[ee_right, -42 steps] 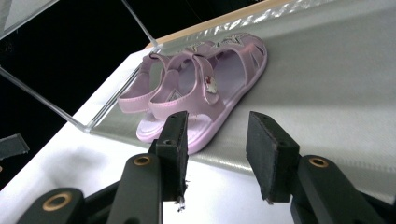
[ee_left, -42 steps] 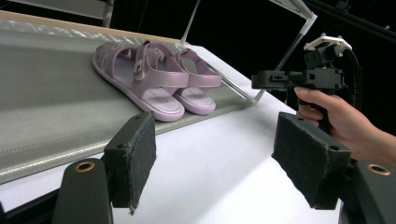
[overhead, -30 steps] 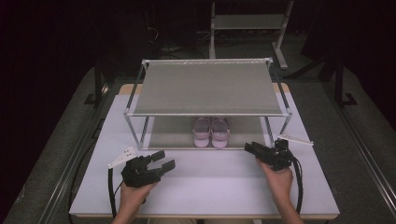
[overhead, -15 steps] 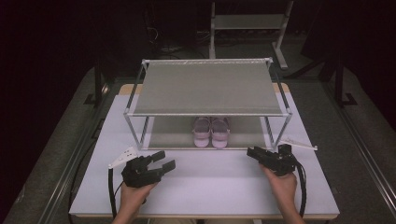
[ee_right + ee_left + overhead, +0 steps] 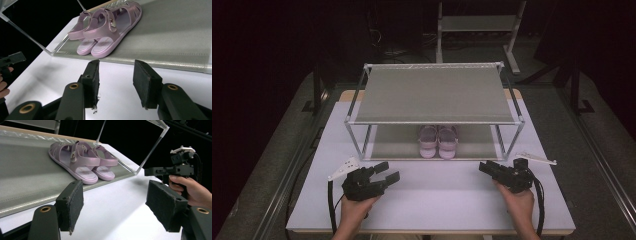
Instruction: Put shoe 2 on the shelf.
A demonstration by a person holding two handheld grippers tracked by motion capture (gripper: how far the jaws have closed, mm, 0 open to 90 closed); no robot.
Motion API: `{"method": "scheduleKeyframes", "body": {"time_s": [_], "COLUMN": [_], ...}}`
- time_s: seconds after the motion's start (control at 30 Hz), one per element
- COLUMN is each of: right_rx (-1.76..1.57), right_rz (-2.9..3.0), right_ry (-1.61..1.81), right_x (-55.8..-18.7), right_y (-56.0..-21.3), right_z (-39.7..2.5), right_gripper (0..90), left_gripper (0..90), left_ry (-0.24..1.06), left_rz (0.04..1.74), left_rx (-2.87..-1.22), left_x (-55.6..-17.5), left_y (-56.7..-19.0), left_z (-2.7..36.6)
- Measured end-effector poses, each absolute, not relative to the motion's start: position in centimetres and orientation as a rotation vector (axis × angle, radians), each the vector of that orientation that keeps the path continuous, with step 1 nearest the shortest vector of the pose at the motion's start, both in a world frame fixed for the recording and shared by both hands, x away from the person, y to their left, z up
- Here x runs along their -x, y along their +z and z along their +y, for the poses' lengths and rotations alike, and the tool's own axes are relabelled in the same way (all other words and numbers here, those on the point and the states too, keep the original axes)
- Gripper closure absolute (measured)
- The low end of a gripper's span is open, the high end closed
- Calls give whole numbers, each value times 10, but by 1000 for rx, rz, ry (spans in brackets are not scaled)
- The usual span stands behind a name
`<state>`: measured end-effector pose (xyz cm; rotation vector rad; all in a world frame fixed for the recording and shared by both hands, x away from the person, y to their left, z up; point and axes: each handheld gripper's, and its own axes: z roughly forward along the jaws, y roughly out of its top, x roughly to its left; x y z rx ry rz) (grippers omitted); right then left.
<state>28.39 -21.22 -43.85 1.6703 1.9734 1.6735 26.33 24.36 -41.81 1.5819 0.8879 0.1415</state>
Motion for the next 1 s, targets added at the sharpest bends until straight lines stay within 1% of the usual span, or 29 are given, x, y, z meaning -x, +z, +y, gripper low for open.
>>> {"method": "scheduleKeyframes", "body": {"time_s": [1.0], "right_rx": [-1652], "right_rz": [1988], "right_ry": [1668], "right_x": [-262], "right_y": [-431], "right_z": [-232], "right_gripper": [550], "left_gripper": [296], "left_ry": [143], "left_rz": [887], "left_rx": [-1584], "left_x": [-263], "left_y": [-418], "left_z": [243]}}
